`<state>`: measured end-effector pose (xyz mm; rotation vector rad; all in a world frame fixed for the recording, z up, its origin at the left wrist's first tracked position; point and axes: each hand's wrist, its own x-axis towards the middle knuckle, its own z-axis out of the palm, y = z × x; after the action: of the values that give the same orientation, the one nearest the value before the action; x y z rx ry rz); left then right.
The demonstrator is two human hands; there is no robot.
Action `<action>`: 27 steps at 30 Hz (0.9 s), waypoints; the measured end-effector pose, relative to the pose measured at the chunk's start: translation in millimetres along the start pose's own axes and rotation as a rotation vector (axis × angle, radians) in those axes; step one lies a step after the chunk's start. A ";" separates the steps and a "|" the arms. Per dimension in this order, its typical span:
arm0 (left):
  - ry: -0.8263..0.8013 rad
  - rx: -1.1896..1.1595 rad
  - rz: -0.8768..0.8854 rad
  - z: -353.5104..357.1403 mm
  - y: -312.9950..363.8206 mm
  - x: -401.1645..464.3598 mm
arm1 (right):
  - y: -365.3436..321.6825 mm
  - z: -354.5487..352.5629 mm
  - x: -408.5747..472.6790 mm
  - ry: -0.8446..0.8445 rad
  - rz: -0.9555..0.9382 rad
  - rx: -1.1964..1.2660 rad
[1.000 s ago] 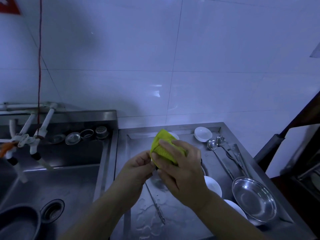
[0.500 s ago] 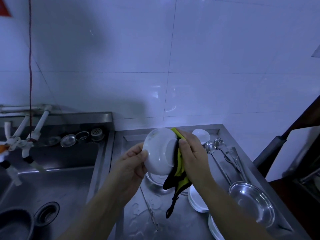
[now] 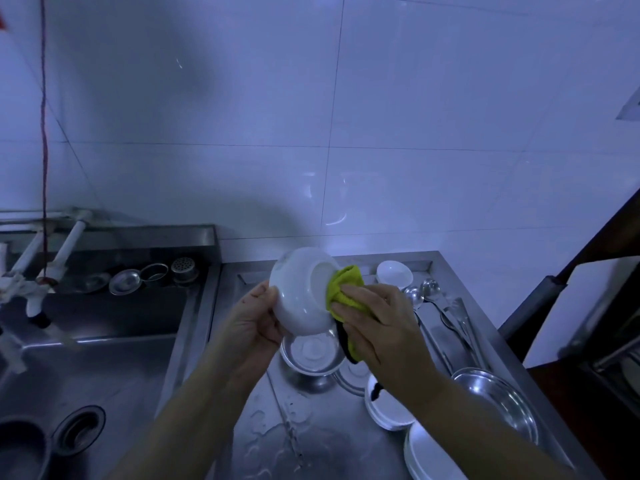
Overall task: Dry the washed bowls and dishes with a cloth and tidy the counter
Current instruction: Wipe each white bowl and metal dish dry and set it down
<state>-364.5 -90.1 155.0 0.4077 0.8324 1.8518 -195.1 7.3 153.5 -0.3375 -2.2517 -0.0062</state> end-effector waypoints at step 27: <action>0.277 -0.322 -0.251 46.2 -36.9 -12.5 | 17.8 10.7 -30.2 0.216 0.485 0.425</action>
<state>-306.2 -75.8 162.7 -0.1539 0.7132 1.7859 -180.3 18.5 121.9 -0.6067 -1.8482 0.6480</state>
